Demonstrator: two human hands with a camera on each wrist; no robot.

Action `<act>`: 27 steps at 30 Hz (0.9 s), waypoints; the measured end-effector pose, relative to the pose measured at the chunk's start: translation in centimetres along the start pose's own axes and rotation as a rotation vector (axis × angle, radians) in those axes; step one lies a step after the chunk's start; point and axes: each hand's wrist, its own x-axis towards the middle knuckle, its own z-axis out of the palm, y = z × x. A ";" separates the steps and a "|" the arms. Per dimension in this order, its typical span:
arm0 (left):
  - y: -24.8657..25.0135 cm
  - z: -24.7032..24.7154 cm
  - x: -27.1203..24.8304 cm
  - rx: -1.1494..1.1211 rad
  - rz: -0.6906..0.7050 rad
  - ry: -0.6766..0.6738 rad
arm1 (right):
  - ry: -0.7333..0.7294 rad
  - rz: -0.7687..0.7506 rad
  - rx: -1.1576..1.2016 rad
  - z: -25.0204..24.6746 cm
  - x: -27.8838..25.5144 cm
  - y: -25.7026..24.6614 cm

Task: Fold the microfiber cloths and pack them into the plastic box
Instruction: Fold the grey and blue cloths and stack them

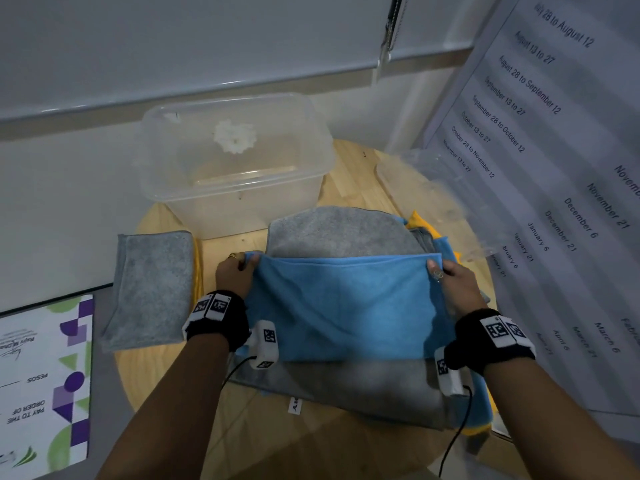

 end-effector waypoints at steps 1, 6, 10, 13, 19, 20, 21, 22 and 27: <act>0.0 -0.5 -0.4 -0.031 0.001 -0.002 | 0.012 -0.011 0.037 -0.4 -0.1 -0.2; 0.3 -2.3 -2.1 -0.015 0.095 -0.183 | -0.059 -0.057 0.031 -2.1 -0.5 -1.7; 1.2 -4.6 -2.5 -0.168 0.146 -0.186 | -0.071 -0.124 -0.006 -2.9 -0.9 -4.0; 2.0 -6.6 -3.5 -0.327 0.223 -0.109 | -0.028 -0.227 0.035 -3.5 -1.9 -5.7; 3.5 -10.2 -6.9 -0.561 0.348 -0.050 | 0.066 -0.364 0.203 -3.5 -5.8 -8.6; 3.8 -10.7 -7.6 -0.584 0.362 -0.023 | 0.093 -0.382 0.211 -3.7 -6.3 -8.8; 4.0 -11.2 -8.3 -0.593 0.380 0.015 | 0.118 -0.402 0.233 -4.0 -6.8 -9.0; 4.2 -11.7 -9.1 -0.583 0.401 0.058 | 0.140 -0.420 0.256 -4.2 -7.6 -9.3; 5.1 -13.2 -12.1 -0.545 0.474 0.178 | 0.185 -0.475 0.193 -5.3 -10.3 -10.0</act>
